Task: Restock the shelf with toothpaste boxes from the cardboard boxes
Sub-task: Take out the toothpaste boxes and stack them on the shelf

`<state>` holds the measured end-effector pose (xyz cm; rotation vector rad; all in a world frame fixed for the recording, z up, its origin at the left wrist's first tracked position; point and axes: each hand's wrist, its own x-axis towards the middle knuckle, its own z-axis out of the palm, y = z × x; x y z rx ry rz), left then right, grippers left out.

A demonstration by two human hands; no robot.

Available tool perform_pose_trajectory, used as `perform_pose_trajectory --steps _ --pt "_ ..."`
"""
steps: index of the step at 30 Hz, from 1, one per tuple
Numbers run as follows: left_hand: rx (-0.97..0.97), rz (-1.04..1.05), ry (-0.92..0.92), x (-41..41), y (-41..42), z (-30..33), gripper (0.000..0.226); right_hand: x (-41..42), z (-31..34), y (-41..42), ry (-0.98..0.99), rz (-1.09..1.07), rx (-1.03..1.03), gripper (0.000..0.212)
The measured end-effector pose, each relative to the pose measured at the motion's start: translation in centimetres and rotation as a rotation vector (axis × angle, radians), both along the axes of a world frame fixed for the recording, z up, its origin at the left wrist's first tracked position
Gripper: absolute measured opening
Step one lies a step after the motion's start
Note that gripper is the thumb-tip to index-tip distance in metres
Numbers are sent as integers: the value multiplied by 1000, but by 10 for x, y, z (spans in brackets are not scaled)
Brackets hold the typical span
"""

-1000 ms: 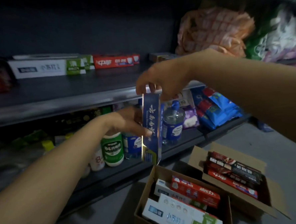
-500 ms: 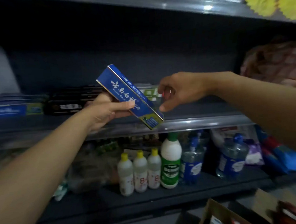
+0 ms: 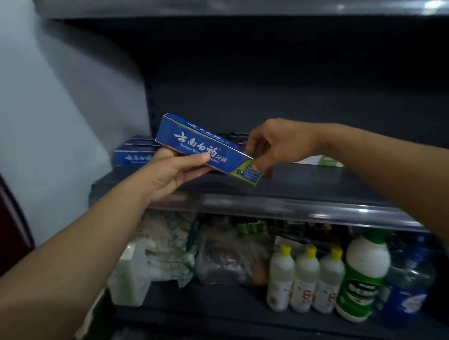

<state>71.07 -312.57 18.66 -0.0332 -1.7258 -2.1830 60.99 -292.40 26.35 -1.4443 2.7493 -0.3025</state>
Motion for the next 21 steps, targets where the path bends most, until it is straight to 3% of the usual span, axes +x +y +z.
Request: perform_pose_trajectory --steps 6,9,13,18,21 --pt "-58 321 -113 30 -82 1 40 -7 0 -67 1 52 44 28" --pt "-101 527 -165 41 -116 -1 23 -13 -5 -100 27 71 77 24" --pt "-404 717 -306 45 -143 -9 17 -19 -12 -138 52 82 108 21" --pt "-668 780 -417 36 -159 -19 35 -27 -25 -174 68 78 132 24" --pt "-775 759 -487 32 -164 -24 17 -30 -32 -189 67 76 148 27"
